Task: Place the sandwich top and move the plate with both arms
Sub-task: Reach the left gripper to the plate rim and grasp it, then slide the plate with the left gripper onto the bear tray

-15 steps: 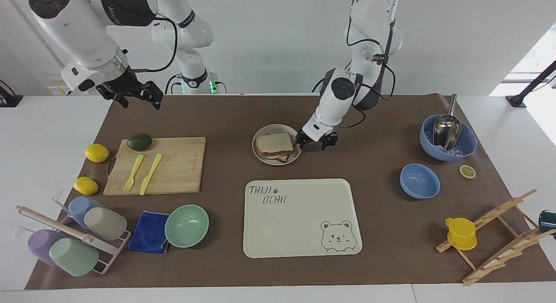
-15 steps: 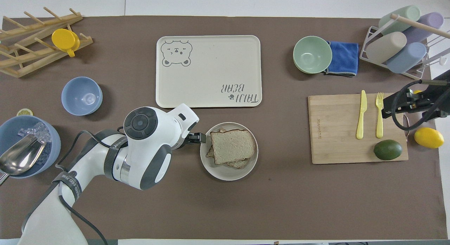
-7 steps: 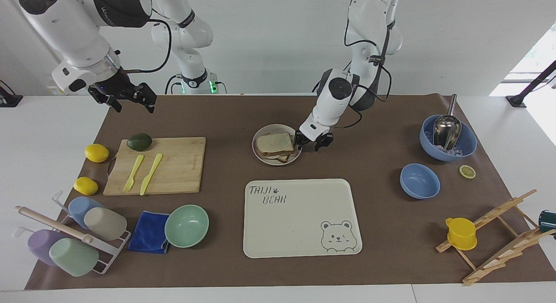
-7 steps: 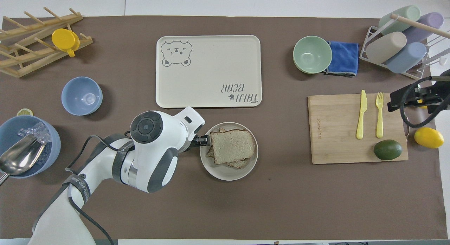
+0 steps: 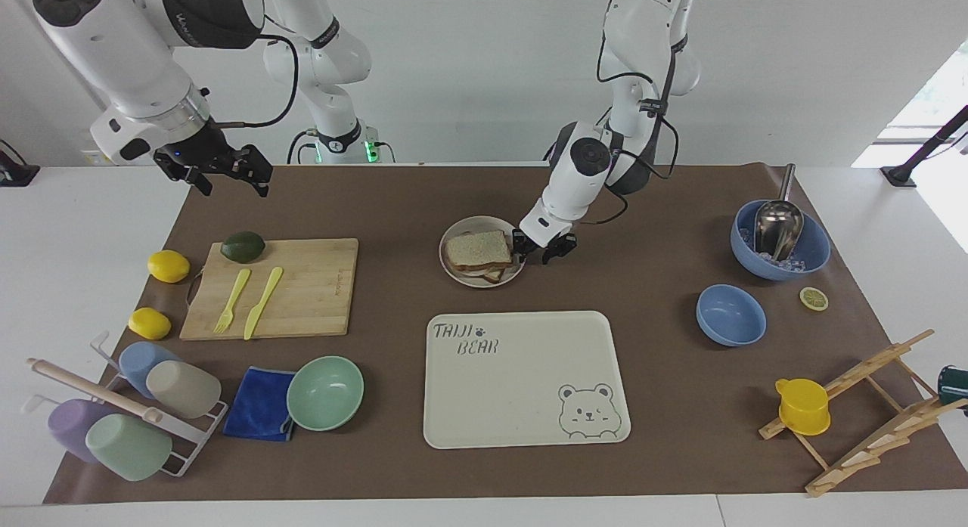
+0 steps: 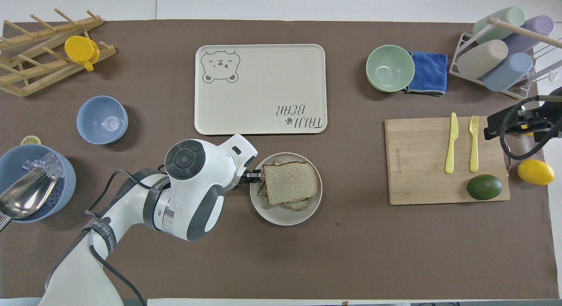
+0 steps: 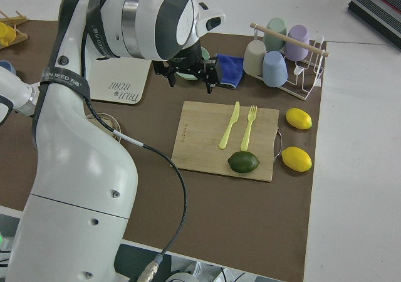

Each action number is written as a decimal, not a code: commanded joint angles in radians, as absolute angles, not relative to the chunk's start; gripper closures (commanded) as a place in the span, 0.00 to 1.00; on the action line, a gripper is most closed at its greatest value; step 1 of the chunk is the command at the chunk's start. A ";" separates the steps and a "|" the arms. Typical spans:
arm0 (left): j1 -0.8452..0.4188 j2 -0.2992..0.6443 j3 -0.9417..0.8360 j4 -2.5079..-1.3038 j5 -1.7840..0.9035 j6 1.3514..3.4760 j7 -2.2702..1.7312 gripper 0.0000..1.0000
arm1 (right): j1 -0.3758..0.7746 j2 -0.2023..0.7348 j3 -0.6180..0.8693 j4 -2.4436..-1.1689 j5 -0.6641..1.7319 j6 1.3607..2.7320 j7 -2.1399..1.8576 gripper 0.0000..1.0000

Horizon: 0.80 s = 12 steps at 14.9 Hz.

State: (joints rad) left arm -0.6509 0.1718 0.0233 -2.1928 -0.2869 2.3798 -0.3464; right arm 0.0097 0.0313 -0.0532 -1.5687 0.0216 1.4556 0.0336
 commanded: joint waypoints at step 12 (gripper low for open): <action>-0.687 0.169 0.037 -2.210 -0.344 2.422 -0.316 1.00 | 0.005 0.008 -0.054 -1.595 0.032 1.471 0.015 0.00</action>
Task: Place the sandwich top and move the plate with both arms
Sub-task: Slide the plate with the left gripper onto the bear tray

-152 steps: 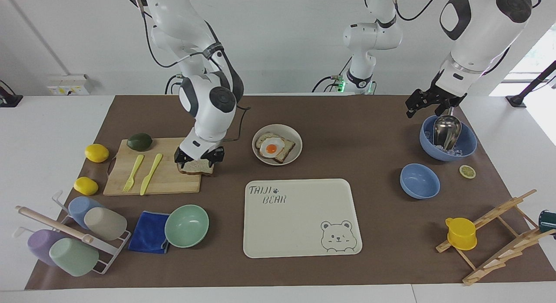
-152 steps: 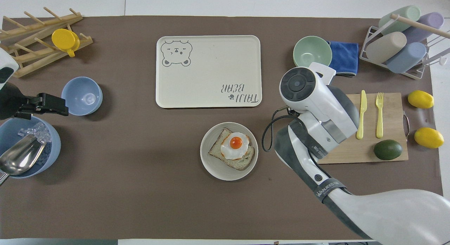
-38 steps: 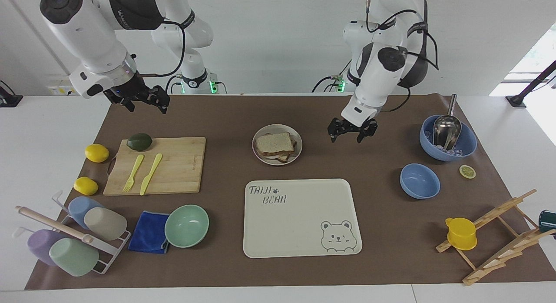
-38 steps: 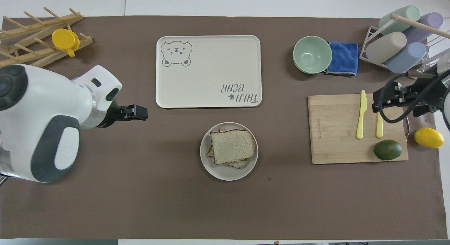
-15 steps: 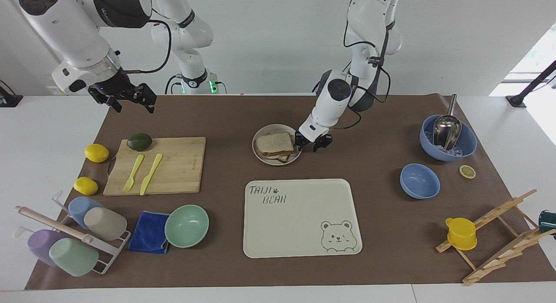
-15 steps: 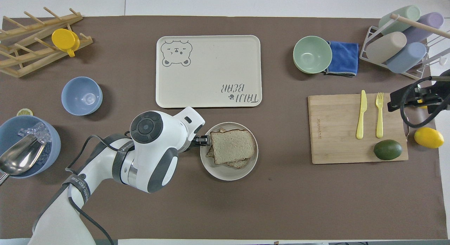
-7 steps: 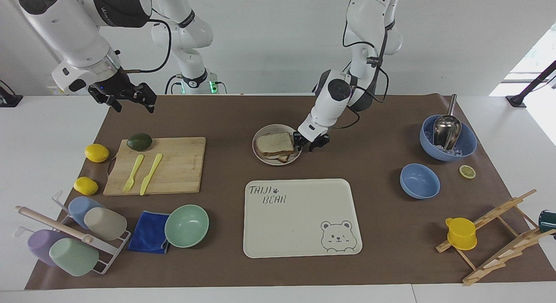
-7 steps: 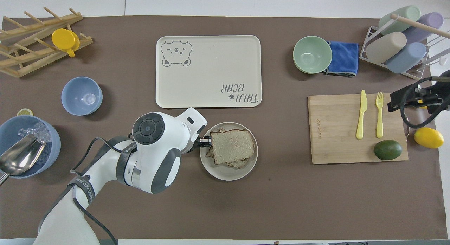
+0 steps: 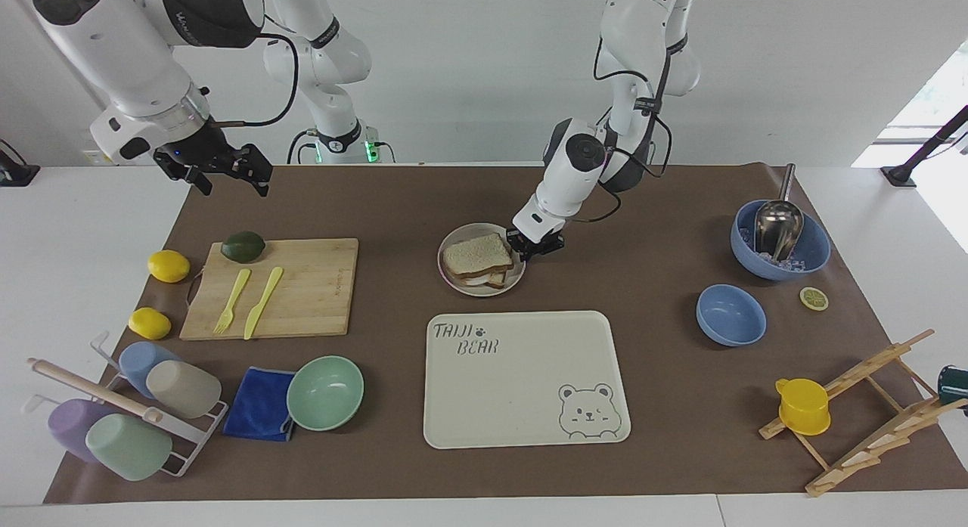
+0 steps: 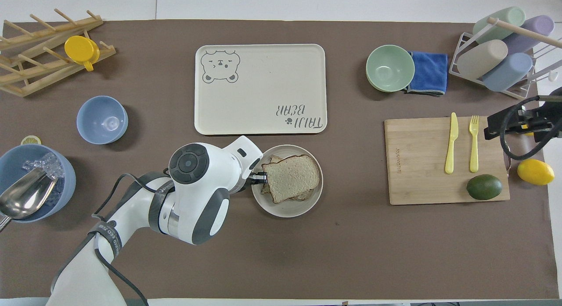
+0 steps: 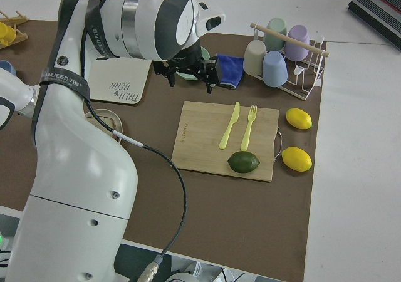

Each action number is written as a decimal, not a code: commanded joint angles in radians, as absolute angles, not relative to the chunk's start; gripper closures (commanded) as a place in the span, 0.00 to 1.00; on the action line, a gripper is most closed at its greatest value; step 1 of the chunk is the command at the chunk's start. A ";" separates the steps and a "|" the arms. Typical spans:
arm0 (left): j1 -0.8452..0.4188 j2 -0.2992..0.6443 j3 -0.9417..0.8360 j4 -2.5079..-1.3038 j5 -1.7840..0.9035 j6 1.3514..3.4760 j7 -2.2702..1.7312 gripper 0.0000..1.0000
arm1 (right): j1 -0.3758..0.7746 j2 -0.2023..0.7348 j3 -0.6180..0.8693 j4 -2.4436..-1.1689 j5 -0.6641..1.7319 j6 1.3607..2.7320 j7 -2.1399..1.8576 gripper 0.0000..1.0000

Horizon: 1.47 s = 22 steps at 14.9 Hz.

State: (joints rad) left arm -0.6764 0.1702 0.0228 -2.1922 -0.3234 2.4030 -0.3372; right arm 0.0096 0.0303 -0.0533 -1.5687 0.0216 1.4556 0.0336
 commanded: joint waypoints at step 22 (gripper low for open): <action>-0.416 0.339 0.044 -1.732 -0.428 2.117 -0.201 1.00 | 0.003 0.008 -0.054 -1.595 0.032 1.471 0.015 0.00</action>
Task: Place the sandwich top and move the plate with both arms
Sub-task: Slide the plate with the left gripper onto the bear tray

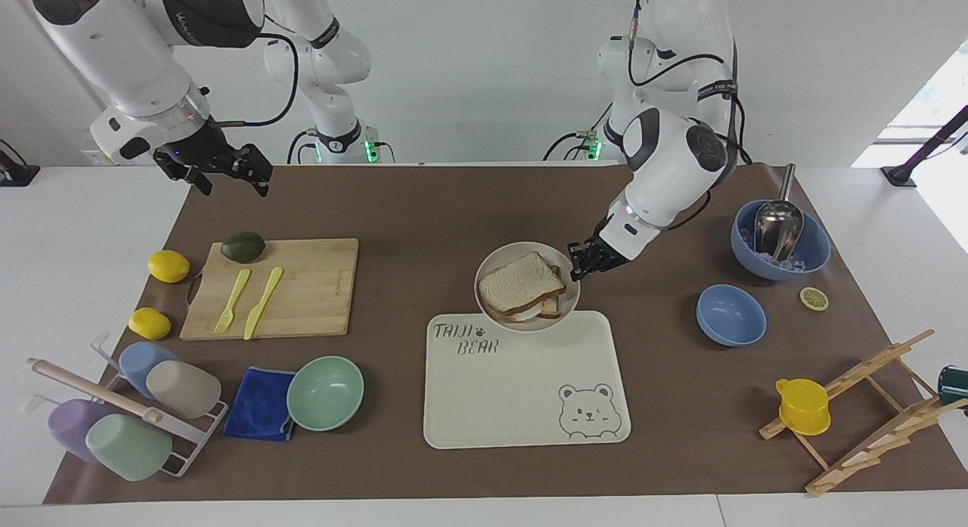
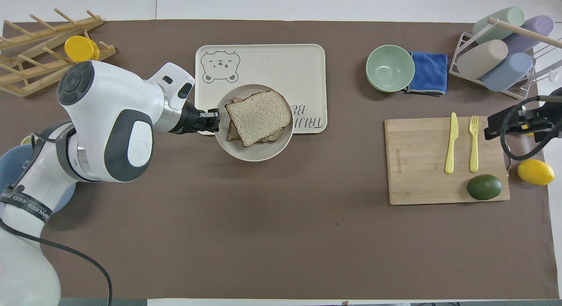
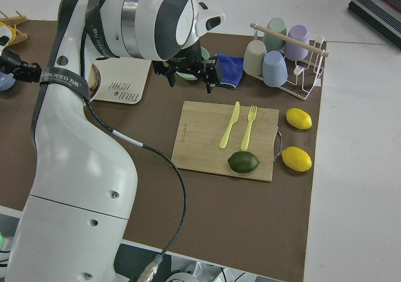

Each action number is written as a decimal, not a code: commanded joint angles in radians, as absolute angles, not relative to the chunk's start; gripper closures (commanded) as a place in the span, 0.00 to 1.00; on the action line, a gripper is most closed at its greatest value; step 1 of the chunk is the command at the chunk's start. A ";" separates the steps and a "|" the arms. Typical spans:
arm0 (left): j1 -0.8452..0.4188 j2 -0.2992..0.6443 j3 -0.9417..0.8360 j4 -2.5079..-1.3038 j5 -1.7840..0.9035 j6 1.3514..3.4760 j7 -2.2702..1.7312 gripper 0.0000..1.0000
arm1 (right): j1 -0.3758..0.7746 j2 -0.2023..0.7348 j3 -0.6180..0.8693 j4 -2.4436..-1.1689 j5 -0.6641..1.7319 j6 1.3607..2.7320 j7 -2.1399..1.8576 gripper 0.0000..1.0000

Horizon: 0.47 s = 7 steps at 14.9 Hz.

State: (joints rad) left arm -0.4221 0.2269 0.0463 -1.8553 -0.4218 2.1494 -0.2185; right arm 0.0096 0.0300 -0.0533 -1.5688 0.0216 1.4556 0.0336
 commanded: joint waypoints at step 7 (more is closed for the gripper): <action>-0.347 0.538 0.044 -1.511 -0.417 2.048 -0.049 1.00 | 0.003 0.008 -0.055 -1.595 0.032 1.471 0.015 0.00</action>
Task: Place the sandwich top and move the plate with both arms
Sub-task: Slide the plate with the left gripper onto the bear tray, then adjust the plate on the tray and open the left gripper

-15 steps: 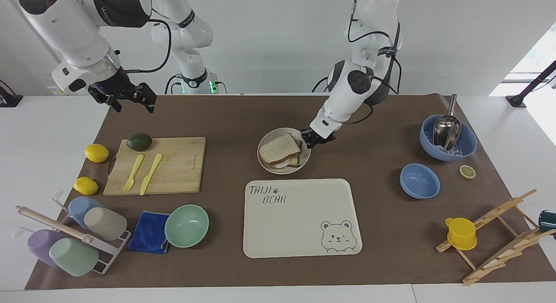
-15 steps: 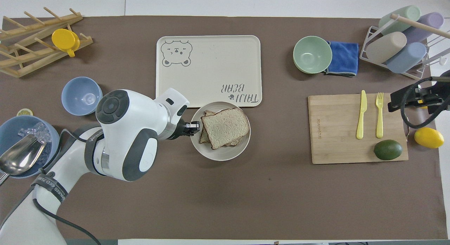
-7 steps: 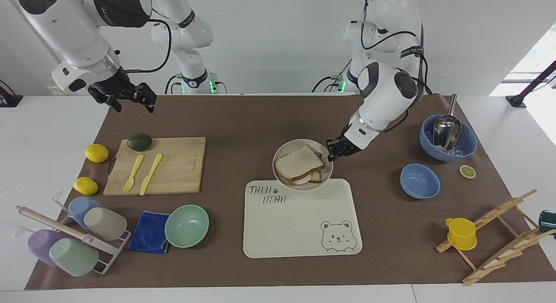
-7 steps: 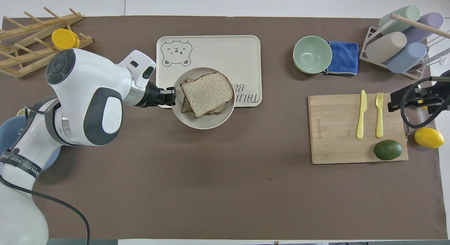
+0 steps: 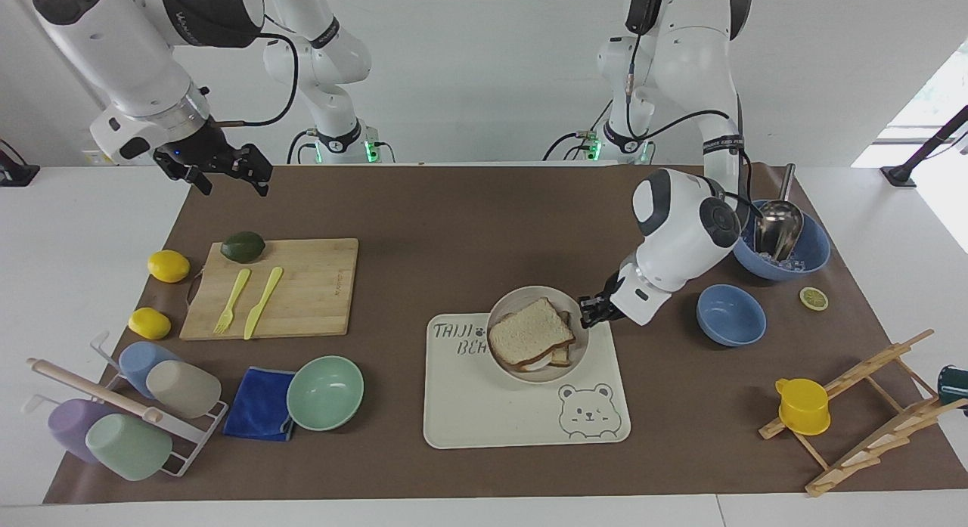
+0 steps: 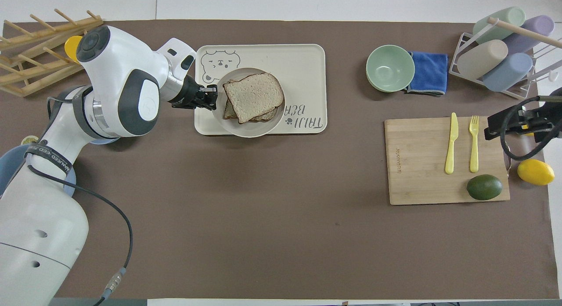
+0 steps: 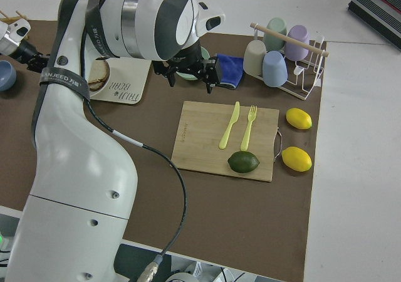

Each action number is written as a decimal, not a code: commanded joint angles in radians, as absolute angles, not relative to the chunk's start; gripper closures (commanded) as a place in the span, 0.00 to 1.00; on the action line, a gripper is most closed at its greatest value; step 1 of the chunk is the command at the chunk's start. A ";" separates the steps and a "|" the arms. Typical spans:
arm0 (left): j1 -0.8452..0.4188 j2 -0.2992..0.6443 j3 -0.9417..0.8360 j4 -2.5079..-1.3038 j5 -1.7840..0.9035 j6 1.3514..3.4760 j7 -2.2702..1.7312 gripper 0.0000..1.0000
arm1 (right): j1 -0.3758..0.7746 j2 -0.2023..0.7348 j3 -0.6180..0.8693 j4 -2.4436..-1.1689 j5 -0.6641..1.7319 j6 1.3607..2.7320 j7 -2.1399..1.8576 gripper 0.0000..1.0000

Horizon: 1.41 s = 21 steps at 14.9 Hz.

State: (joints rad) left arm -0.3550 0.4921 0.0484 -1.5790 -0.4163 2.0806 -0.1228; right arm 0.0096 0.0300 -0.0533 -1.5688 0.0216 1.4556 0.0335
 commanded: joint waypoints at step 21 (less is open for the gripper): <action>-0.361 0.574 0.040 -1.545 -0.488 2.235 0.057 0.08 | 0.003 0.008 -0.054 -1.595 0.032 1.471 0.015 0.00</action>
State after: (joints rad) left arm -0.3551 0.5727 0.0332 -1.5425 -0.4636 2.2198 0.0416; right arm 0.0096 0.0300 -0.0533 -1.5688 0.0216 1.4556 0.0335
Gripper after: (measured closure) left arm 0.595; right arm 0.000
